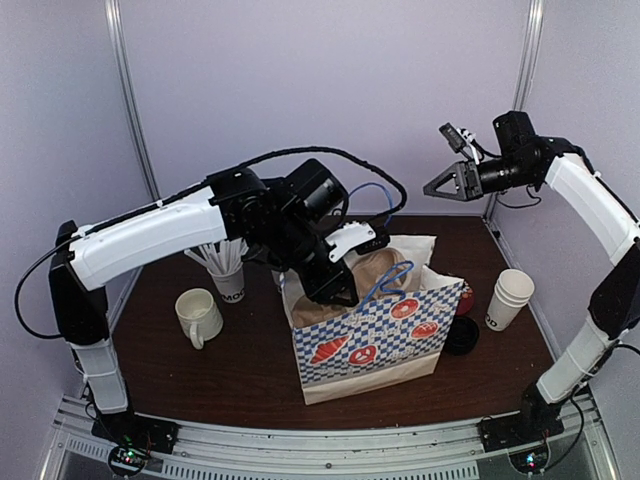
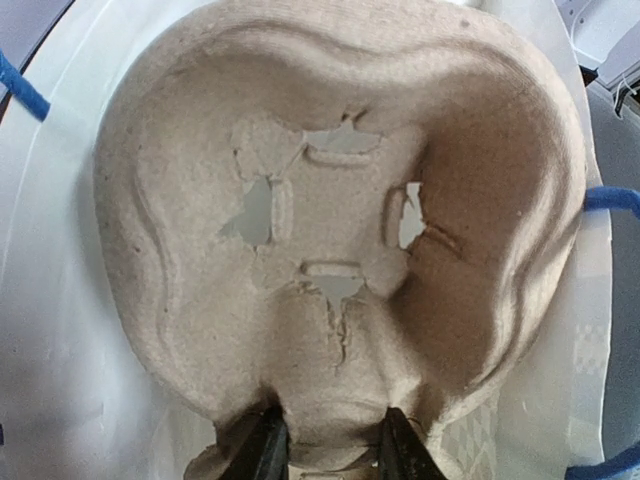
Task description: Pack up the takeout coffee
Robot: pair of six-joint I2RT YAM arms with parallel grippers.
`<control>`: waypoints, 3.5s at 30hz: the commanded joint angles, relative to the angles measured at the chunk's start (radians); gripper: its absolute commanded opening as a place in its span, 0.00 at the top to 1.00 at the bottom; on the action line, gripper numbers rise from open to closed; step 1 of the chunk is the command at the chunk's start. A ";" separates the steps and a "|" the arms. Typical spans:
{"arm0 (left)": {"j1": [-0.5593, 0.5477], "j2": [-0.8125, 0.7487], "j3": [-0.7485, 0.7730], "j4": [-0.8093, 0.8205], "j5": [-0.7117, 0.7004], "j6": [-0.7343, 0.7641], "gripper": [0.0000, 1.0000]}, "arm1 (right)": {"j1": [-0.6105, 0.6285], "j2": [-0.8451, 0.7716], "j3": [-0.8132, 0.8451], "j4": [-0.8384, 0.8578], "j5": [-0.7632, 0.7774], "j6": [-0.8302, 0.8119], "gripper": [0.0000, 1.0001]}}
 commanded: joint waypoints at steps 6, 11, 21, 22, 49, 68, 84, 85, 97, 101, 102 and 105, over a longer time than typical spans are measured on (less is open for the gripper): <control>-0.004 0.050 0.064 -0.056 -0.047 -0.005 0.75 | -0.007 -0.180 -0.367 -0.101 0.490 -0.359 0.47; -0.004 0.093 0.103 -0.083 -0.041 0.007 0.75 | -0.005 -0.232 -0.506 -0.084 0.510 -0.395 0.48; -0.022 0.122 0.139 -0.169 -0.071 0.030 0.76 | 0.180 -0.175 -0.579 -0.113 0.269 -0.390 0.48; -0.024 0.122 0.138 -0.182 -0.073 0.030 0.76 | 0.197 -0.172 -0.583 -0.105 0.262 -0.384 0.48; -0.053 0.182 -0.026 -0.211 -0.109 0.094 0.75 | 0.200 -0.161 -0.514 -0.186 0.257 -0.395 0.42; -0.052 0.224 -0.151 -0.120 -0.089 0.078 0.62 | 0.194 -0.181 -0.519 -0.173 0.263 -0.381 0.41; -0.052 0.008 -0.107 -0.150 -0.119 0.076 0.37 | 0.192 -0.185 -0.425 -0.245 0.283 -0.395 0.39; -0.053 -0.011 -0.095 -0.150 -0.121 0.076 0.36 | 0.192 -0.184 -0.417 -0.248 0.281 -0.395 0.39; -0.052 -0.156 0.078 -0.155 -0.146 0.137 0.33 | 0.192 -0.162 -0.369 -0.265 0.254 -0.398 0.38; -0.044 -0.196 0.112 -0.111 -0.267 0.163 0.29 | 0.192 -0.176 -0.376 -0.261 0.250 -0.402 0.37; -0.038 -0.208 0.112 -0.095 -0.293 0.166 0.27 | 0.192 -0.182 -0.379 -0.261 0.250 -0.403 0.37; -0.001 -0.226 0.094 -0.050 -0.321 0.156 0.21 | 0.192 -0.206 -0.402 -0.245 0.251 -0.406 0.37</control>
